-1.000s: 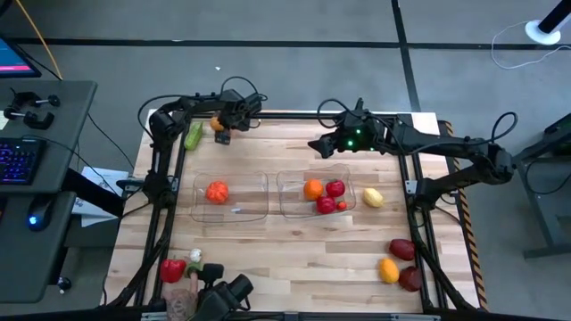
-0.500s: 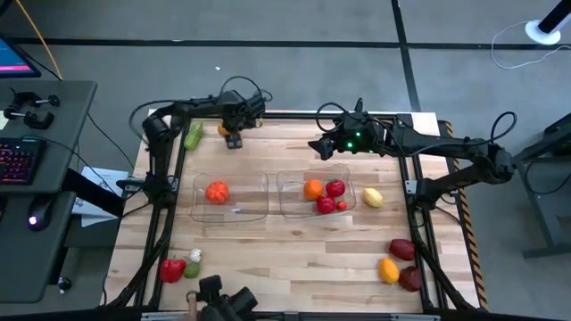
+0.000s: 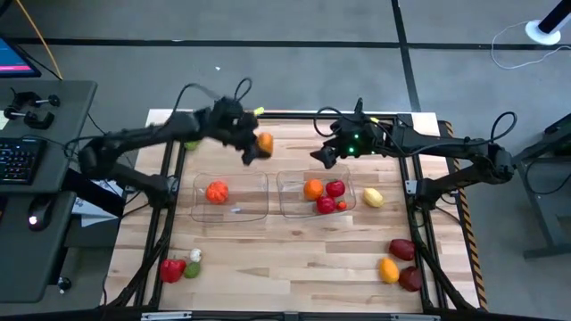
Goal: Sort produce into baskets
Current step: Put the top brown potato into the left transparent bin
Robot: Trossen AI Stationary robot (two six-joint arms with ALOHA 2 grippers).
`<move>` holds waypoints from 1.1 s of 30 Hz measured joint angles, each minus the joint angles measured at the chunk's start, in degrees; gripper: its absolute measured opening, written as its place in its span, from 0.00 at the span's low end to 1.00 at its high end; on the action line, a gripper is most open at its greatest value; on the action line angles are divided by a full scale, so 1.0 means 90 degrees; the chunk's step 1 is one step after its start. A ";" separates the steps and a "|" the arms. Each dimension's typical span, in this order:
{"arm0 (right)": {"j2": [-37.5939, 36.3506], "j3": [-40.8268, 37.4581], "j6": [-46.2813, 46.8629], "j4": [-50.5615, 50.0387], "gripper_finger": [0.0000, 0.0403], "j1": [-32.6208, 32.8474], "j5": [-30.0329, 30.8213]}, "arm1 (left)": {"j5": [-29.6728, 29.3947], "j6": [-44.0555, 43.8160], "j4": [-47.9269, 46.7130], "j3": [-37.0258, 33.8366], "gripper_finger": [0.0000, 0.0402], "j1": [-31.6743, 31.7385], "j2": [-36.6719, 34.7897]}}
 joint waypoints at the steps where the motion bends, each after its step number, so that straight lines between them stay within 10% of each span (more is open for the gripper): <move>1: -0.0011 0.0000 -0.0058 -0.0061 0.92 0.0000 -0.0039 | -0.0132 -0.0209 0.0414 -0.0282 0.64 -0.0280 -0.0186; 16: -0.0884 -0.0002 -0.0286 0.0305 0.92 -0.0117 0.0352 | -0.1748 -0.1784 0.4573 -0.2235 0.65 -0.2254 -0.0242; 24: -0.0778 -0.0002 -0.0287 0.0333 0.92 -0.0117 0.0354 | -0.0366 -0.2169 0.1875 -0.2213 0.65 -0.2192 -0.1178; 33: -0.0709 -0.0002 -0.0338 0.0346 0.92 -0.0117 0.0362 | -0.1763 -0.3258 -0.1145 -0.2218 0.65 -0.2693 -0.2117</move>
